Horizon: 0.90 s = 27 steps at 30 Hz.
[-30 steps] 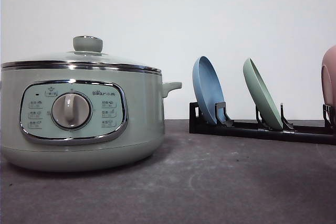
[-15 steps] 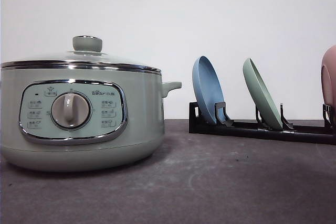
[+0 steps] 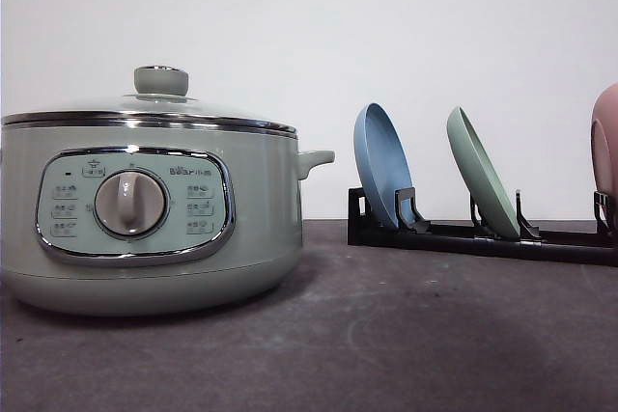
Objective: Transfer potato from steamer to green plate
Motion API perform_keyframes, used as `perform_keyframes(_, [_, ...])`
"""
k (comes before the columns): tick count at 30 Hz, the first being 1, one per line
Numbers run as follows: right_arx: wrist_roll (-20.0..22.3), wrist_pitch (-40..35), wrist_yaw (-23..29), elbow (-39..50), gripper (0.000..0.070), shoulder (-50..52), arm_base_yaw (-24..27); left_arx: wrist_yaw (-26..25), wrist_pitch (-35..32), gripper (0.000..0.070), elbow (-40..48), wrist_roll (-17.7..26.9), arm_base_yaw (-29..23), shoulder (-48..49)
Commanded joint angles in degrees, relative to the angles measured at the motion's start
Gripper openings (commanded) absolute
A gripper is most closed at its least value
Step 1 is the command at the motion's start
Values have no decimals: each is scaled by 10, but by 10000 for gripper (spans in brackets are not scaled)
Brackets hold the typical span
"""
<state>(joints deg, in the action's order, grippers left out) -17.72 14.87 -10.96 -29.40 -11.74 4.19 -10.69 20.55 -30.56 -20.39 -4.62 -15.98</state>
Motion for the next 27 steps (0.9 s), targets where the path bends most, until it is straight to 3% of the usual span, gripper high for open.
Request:
perform_keyframes(1, [28, 17, -12, -34, 0, -24, 1, -20, 11, 1, -33, 39, -1, -23])
perform_keyframes(13, [134, 213, -123, -235, 0, -190, -1, -178, 150, 1, -199, 128, 13, -165])
perform_keyframes(18, [170, 281, -165, -295, 0, -242, -17, -194, 213, 1, -248, 166, 43, -200])
perform_keyframes(27, [219, 397, -167, -354, 0, -296, -77, -227, 297, 0, -304, 206, 91, -237])
